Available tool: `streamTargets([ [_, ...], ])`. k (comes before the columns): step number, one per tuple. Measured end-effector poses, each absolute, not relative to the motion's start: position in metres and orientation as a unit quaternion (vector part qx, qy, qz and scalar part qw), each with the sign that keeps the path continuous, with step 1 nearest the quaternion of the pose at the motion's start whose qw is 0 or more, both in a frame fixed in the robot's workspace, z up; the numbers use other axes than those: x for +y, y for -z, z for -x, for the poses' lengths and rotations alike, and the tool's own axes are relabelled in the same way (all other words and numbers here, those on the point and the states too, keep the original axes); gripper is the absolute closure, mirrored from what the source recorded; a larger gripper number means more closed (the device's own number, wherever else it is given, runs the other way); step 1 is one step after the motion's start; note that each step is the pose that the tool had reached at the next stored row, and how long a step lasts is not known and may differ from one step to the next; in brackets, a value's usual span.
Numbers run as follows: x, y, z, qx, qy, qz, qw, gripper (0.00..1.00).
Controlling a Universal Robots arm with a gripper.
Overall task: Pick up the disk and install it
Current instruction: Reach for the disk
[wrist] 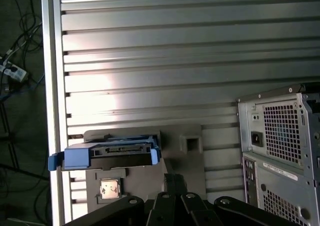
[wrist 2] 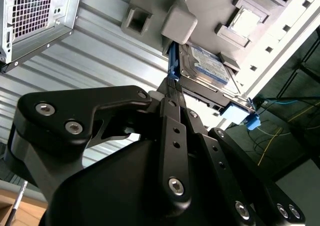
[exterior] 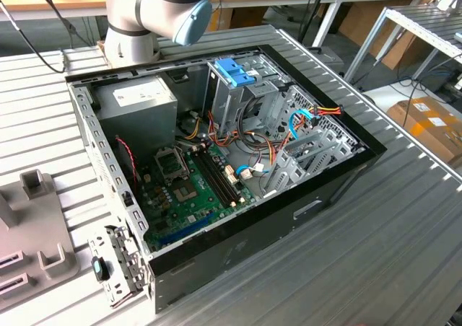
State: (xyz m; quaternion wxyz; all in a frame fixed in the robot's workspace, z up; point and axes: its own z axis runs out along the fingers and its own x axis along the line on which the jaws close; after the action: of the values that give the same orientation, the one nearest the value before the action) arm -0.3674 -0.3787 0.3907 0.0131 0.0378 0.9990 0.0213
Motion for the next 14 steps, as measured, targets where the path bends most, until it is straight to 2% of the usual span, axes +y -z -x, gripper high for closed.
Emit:
streamTargets([
  [14, -0.3732, -0.3902, 0.3677, 0.999, -0.021, -0.038, 0.013, 0.89],
])
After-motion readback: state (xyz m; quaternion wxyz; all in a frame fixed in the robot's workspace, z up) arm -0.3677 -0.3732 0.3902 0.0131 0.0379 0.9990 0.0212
